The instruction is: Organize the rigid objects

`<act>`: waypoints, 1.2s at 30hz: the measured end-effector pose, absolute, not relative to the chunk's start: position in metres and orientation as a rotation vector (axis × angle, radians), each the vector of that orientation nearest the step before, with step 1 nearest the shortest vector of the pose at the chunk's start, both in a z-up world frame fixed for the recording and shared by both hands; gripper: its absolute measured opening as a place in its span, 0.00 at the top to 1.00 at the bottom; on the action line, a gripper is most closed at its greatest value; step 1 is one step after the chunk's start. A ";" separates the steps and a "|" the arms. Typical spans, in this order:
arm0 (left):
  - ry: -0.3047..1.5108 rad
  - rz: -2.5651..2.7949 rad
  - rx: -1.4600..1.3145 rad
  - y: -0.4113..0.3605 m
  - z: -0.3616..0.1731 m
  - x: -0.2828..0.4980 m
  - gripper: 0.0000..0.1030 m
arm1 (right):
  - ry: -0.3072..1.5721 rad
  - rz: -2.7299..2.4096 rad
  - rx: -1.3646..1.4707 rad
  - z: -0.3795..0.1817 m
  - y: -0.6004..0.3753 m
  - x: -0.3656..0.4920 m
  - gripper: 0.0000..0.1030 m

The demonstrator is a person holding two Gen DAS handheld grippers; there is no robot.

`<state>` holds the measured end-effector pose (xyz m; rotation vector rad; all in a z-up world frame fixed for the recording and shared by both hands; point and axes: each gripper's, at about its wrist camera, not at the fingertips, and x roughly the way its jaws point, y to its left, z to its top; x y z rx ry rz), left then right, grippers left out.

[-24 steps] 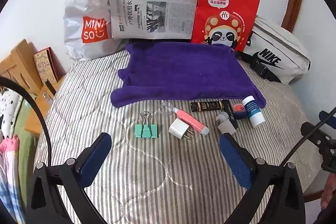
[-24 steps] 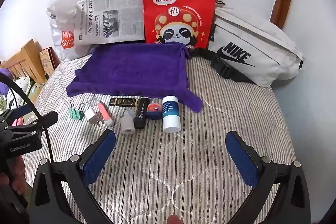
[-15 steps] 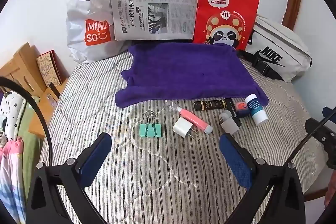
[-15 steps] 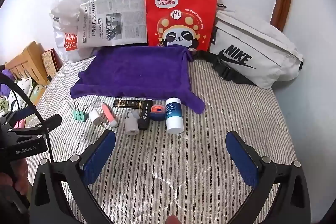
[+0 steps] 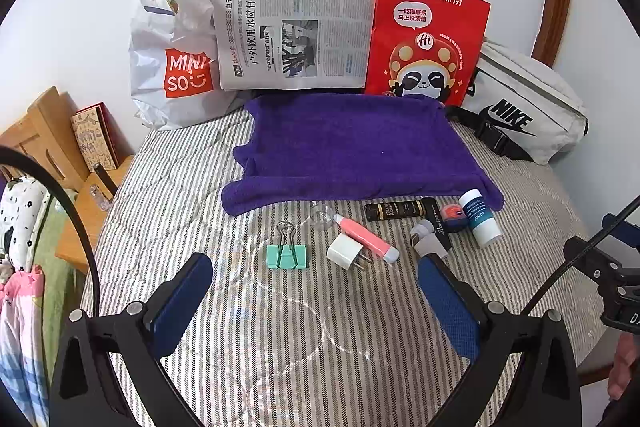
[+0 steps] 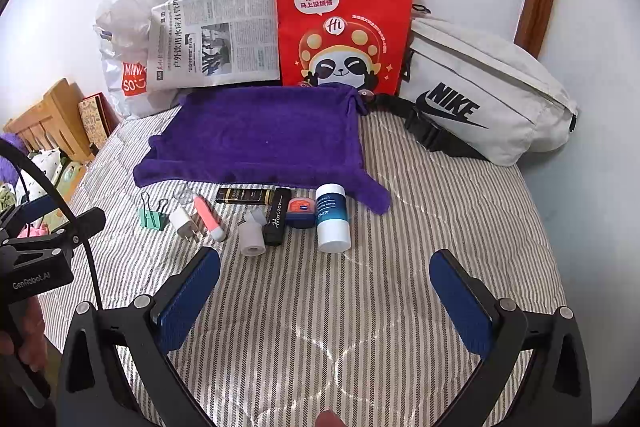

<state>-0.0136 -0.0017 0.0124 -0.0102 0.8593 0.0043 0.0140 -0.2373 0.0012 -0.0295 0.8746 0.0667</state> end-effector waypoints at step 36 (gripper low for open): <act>0.874 0.007 0.016 -0.003 0.014 -0.010 0.00 | 0.871 0.058 -0.030 0.005 -0.237 0.016 0.00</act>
